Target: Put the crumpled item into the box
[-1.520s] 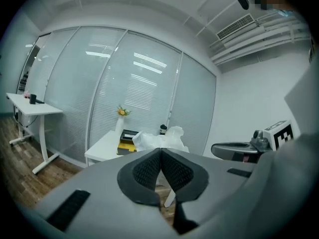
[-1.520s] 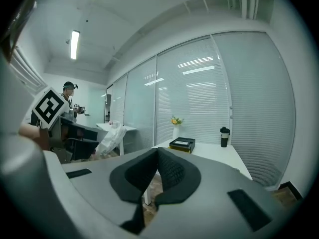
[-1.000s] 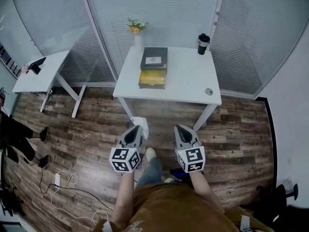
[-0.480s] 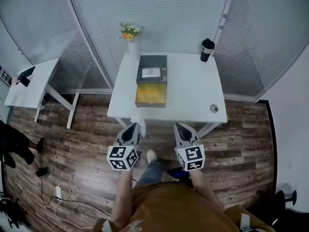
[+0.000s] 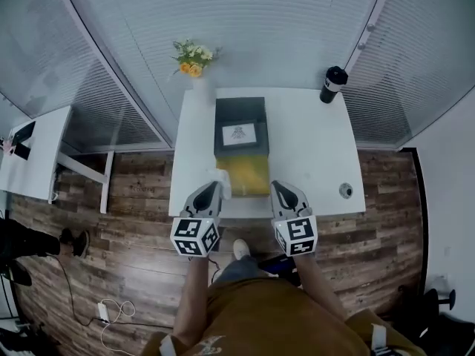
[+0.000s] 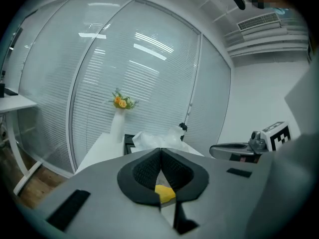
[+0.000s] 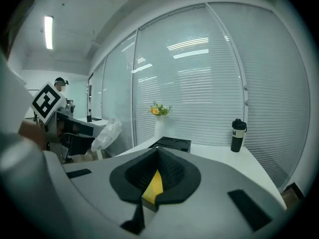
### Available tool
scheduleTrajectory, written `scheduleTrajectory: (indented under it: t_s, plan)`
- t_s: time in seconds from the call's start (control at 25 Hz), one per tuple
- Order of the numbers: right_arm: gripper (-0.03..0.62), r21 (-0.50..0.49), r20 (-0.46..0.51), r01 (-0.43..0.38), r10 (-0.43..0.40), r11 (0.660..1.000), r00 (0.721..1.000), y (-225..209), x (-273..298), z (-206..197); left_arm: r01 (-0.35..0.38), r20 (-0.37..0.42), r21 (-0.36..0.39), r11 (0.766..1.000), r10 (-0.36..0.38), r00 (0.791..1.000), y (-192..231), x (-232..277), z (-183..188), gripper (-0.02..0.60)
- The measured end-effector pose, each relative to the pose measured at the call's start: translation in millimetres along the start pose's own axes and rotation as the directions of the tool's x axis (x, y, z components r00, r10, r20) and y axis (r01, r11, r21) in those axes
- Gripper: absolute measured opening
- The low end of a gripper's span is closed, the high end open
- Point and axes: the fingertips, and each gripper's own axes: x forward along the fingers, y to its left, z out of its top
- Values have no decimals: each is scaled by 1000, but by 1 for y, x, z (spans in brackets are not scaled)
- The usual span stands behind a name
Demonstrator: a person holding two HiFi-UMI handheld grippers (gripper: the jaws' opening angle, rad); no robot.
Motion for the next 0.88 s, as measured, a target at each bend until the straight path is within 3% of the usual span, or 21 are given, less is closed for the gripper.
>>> scheduleTrajectory:
  t_s: [0.28,0.56,0.88]
  plan:
    - [12,21,-17,39,-38,999,999,-15,40,10,18,-12,-14,1000,-18,1000,44,45,17,26]
    - [12,35,-40,76,-75,997,996,-32,52,10,60,-33,-23,998,-61,998,44,71,20,26]
    - [12,14,-28,51,-51,999,998,-40,74,17,46,-11,-25,999,-46,999,54,94,33,25]
